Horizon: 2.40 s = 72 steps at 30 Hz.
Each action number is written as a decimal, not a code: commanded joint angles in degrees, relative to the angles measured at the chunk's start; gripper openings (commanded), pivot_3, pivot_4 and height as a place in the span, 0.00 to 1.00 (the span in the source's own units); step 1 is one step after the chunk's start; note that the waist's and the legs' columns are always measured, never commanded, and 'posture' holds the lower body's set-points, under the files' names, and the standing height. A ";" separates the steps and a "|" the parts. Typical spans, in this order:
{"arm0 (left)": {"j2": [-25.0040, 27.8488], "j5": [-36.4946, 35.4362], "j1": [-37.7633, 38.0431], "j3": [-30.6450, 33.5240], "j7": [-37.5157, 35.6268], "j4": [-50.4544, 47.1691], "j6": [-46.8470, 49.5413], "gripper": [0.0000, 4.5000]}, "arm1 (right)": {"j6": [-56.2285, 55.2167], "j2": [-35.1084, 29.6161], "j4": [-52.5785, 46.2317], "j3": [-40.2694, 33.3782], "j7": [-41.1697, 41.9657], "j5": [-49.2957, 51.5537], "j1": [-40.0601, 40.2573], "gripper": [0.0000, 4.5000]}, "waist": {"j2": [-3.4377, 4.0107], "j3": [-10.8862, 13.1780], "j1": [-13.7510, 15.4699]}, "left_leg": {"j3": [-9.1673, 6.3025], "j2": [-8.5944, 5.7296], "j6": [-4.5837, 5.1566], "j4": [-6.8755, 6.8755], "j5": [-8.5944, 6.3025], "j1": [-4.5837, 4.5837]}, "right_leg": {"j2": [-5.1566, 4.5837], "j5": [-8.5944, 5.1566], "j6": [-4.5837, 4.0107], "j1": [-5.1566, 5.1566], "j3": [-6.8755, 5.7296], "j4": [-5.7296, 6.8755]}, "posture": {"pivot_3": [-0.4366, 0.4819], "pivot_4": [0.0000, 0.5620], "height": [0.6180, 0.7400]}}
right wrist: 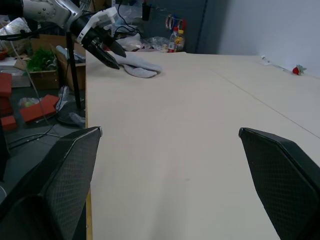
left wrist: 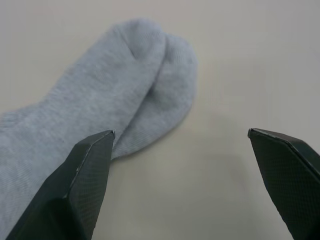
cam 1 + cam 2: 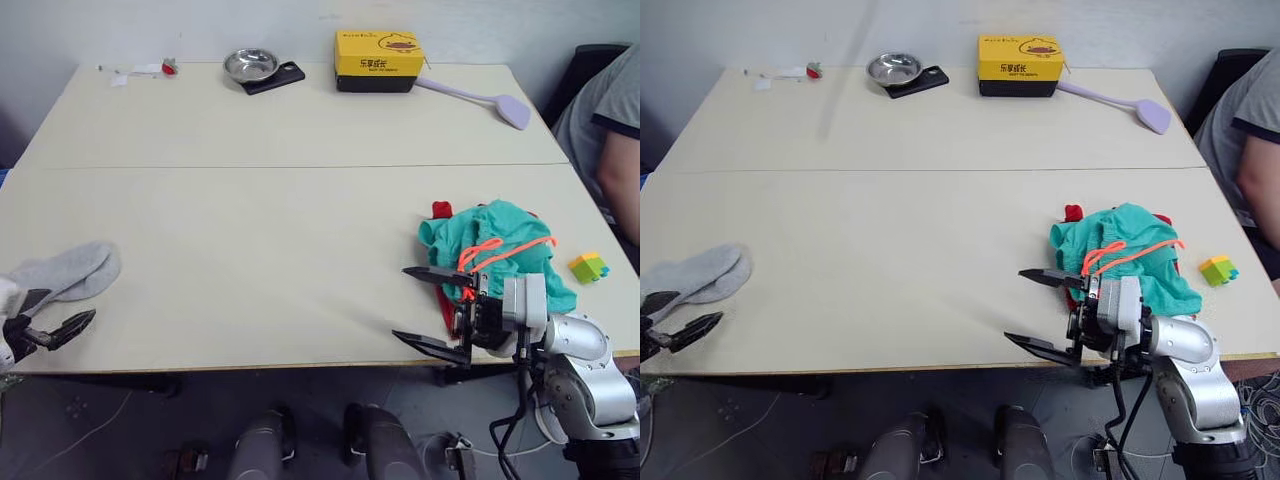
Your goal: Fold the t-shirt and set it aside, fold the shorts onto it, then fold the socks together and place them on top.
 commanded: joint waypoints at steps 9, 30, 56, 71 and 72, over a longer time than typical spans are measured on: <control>3.36 12.82 -23.31 -15.90 -3.28 27.82 -12.66 0.96 | 4.64 -2.38 -4.26 -0.90 -3.75 1.32 -2.00 1.00 | 0.02 0.00 0.39 | -0.01 -0.01 0.19 0.37 -0.09 0.11 | -0.07 0.00 0.01 0.16 -0.06 0.33 | 0.48 0.27 1.00; -10.79 -5.51 -31.95 -24.80 -15.90 -12.93 21.04 0.00 | 5.41 -5.08 -5.76 -4.46 -8.02 -0.47 1.69 1.00 | 0.04 -0.07 1.72 | -0.11 -0.04 0.46 1.19 -0.09 -0.08 | -0.17 0.15 0.18 0.38 -0.05 0.59 | 0.48 0.27 1.00; -30.57 -2.87 -35.11 -37.00 -11.21 -17.55 12.46 0.67 | 1.55 -4.02 -4.35 -2.70 -8.44 -5.62 7.71 1.00 | 0.05 -0.08 1.72 | -0.12 0.06 0.87 1.36 0.27 0.02 | 0.03 0.07 0.25 0.47 -0.12 0.75 | 0.48 0.27 1.00; -11.95 -2.71 -36.06 -29.17 -19.68 -4.51 13.44 0.81 | 43.85 3.67 -5.92 8.06 -35.72 0.41 -12.35 1.00 | 0.08 -0.06 1.53 | -0.19 0.06 0.48 1.27 0.12 -0.12 | -0.06 0.04 0.19 0.26 -0.10 0.72 | 0.48 0.27 1.00; -12.32 -2.90 -35.40 -29.27 -18.96 -5.39 14.73 0.81 | 45.50 4.71 -4.66 8.46 -36.97 -0.10 -14.04 1.00 | 0.08 -0.06 1.54 | -0.19 0.05 0.47 1.26 0.11 -0.12 | -0.07 0.04 0.19 0.25 -0.09 0.72 | 0.48 0.27 1.00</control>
